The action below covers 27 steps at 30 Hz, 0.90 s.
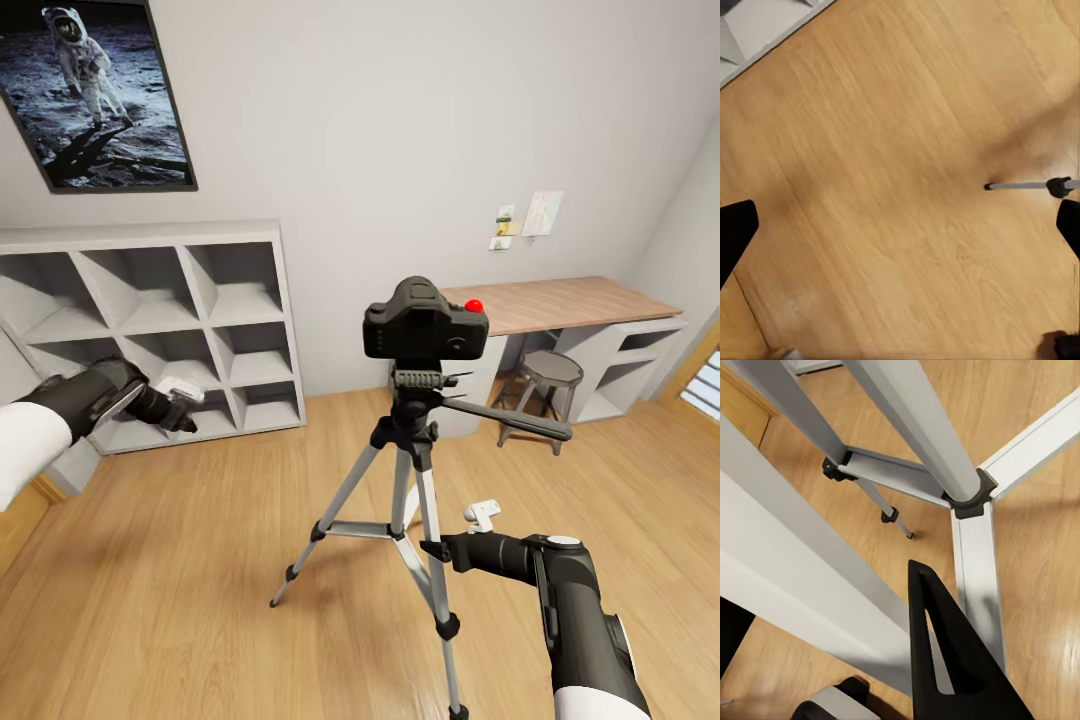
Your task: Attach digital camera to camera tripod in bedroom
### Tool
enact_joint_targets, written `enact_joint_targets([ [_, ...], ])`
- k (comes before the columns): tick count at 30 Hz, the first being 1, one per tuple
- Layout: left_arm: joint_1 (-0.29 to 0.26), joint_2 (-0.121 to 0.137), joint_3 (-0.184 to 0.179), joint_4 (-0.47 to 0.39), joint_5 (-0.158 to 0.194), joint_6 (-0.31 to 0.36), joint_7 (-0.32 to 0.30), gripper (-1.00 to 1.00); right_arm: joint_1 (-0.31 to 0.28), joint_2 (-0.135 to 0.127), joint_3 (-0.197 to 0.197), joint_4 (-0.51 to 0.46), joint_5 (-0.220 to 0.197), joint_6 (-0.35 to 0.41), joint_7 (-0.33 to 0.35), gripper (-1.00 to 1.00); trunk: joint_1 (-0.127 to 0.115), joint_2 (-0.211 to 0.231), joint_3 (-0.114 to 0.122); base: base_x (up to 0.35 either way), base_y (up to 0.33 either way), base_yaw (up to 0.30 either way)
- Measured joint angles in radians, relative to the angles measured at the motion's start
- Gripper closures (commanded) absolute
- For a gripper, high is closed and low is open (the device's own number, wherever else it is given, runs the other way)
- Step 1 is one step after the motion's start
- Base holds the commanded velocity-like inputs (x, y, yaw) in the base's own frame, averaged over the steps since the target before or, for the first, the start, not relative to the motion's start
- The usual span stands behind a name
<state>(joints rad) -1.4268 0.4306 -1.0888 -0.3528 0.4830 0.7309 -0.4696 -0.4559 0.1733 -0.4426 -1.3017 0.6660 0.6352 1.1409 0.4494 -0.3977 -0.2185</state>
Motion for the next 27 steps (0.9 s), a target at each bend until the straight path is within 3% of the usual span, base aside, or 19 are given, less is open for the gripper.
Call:
enact_joint_targets([
  [1, 0.025, -0.023, 0.000, 0.059, 0.041, -0.039, 0.018, -1.00, 0.000, 0.000, 0.000, 0.000, -0.002, 0.000, -0.001, 1.00, 0.000, 0.000, 0.000, 0.000, 0.000, 0.000],
  [5, 0.079, -0.070, 0.002, 0.176, 0.150, -0.140, 0.038, -1.00, 0.000, 0.000, 0.000, 0.000, -0.002, -0.001, -0.001, 1.00, 0.000, 0.000, 0.000, 0.000, 0.000, 0.000],
  [6, 0.105, -0.087, 0.002, 0.230, 0.209, -0.201, 0.044, -1.00, 0.000, 0.000, 0.000, 0.000, -0.001, 0.001, -0.001, 1.00, 0.000, 0.000, 0.000, 0.000, 0.000, 0.000],
  [9, 0.156, -0.102, 0.006, 0.291, 0.299, -0.305, 0.050, -1.00, 0.000, 0.000, 0.001, 0.000, -0.002, -0.001, -0.002, 1.00, 0.000, 0.000, 0.000, 0.000, 0.000, 0.000],
  [12, 0.264, -0.106, 0.006, 0.334, 0.437, -0.491, 0.065, -1.00, 0.000, 0.000, 0.001, 0.000, -0.004, 0.002, -0.004, 1.00, 0.000, 0.000, 0.000, 0.000, 0.000, 0.000],
  [15, 0.332, -0.106, 0.007, 0.343, 0.532, -0.593, 0.097, -1.00, 0.000, 0.000, 0.000, 0.000, -0.006, 0.005, -0.007, 1.00, 0.000, 0.000, 0.000, 0.000, 0.000, 0.000],
  [16, 0.366, -0.106, 0.006, 0.346, 0.595, -0.645, 0.129, -1.00, 0.000, 0.000, 0.001, 0.000, -0.008, 0.006, -0.008, 1.00, 0.000, 0.000, 0.000, 0.000, 0.000, 0.000],
  [20, 0.423, -0.110, 0.009, 0.349, 0.717, -0.701, 0.206, -1.00, 0.000, 0.000, 0.000, 0.000, -0.005, 0.004, -0.006, 1.00, 0.000, 0.000, 0.000, 0.000, 0.000, 0.000],
  [21, 0.447, -0.111, 0.009, 0.350, 0.762, -0.715, 0.238, -1.00, 0.000, 0.000, 0.001, 0.000, -0.005, 0.003, -0.005, 1.00, 0.000, 0.000, 0.000, 0.000, 0.000, 0.000],
  [27, 0.523, -0.112, 0.009, 0.350, 0.845, -0.738, 0.294, -1.00, 0.000, 0.000, 0.000, 0.000, -0.004, 0.002, -0.004, 1.00, 0.000, 0.000, 0.000, 0.000, 0.000, 0.000],
])
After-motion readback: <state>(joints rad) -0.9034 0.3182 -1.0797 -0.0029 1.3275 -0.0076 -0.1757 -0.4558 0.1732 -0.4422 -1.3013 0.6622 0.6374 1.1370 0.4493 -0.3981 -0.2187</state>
